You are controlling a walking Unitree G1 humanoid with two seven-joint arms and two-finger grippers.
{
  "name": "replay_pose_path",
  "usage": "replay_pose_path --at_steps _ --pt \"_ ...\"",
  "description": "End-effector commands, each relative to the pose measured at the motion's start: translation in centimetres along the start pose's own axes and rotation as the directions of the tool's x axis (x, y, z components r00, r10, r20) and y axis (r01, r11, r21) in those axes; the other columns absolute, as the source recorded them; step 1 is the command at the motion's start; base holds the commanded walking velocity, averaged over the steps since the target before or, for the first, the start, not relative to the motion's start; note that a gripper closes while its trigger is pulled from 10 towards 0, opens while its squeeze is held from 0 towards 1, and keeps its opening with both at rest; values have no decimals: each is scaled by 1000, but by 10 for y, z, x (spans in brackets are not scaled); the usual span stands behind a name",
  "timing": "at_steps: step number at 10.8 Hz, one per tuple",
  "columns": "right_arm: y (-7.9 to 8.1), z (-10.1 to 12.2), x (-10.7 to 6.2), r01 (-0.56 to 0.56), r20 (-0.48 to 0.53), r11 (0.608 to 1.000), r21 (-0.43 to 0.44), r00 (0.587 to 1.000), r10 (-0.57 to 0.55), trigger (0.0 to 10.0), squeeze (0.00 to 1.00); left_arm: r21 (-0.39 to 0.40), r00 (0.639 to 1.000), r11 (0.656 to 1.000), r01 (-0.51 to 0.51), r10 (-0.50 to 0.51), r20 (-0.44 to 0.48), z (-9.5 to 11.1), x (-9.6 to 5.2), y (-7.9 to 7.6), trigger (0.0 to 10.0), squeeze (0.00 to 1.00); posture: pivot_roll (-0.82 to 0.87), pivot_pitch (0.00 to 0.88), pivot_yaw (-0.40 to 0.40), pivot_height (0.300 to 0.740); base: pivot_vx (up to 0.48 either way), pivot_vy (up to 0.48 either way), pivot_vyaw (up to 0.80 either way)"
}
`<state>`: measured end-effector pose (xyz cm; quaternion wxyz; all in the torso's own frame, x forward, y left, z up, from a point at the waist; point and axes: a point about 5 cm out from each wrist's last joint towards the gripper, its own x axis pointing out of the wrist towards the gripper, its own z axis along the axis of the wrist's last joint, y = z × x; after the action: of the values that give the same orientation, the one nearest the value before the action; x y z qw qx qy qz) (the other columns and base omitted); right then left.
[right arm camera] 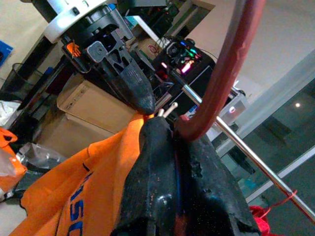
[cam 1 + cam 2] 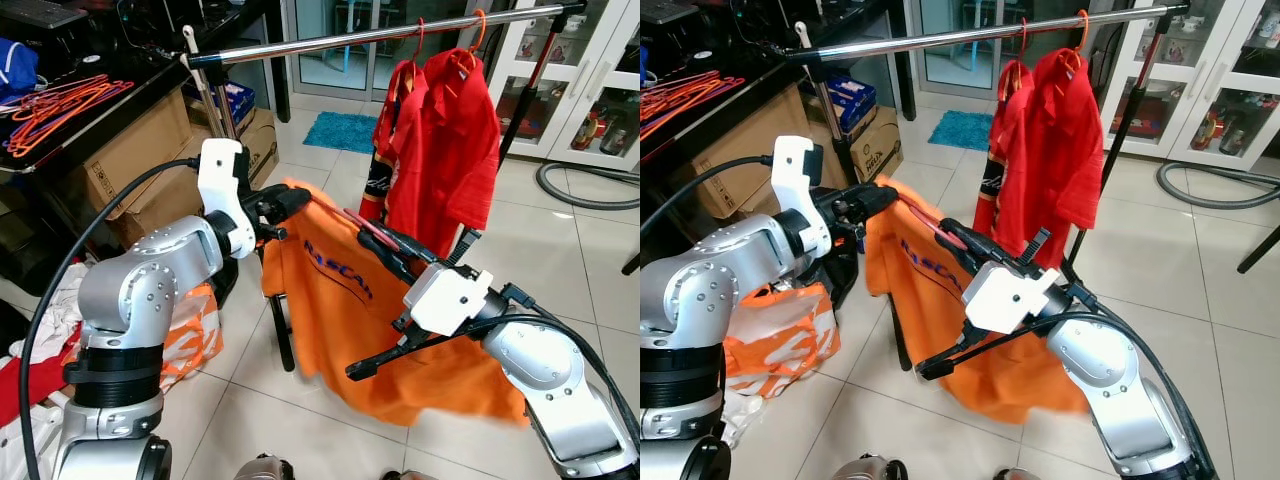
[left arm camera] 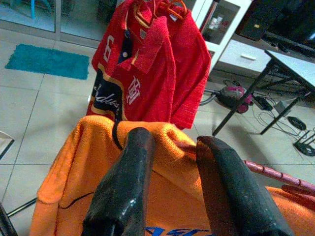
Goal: Hang hanger
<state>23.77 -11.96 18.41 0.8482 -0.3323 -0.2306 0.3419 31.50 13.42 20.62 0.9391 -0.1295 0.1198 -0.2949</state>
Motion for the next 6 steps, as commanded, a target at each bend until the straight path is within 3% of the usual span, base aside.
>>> replay_pose_path --at_steps 1,6 --pt "-8 7 3 27 42 999 -42 999 -25 10000 0 12 1000 1000 -3 3 17 3 -6 2 0 0 -7 58 91 740 0 0 0" --pt "-9 8 3 31 50 999 -40 998 -29 10000 0 8 1000 1000 9 -9 2 -2 -7 2 0 0 -6 60 96 740 0 0 0"
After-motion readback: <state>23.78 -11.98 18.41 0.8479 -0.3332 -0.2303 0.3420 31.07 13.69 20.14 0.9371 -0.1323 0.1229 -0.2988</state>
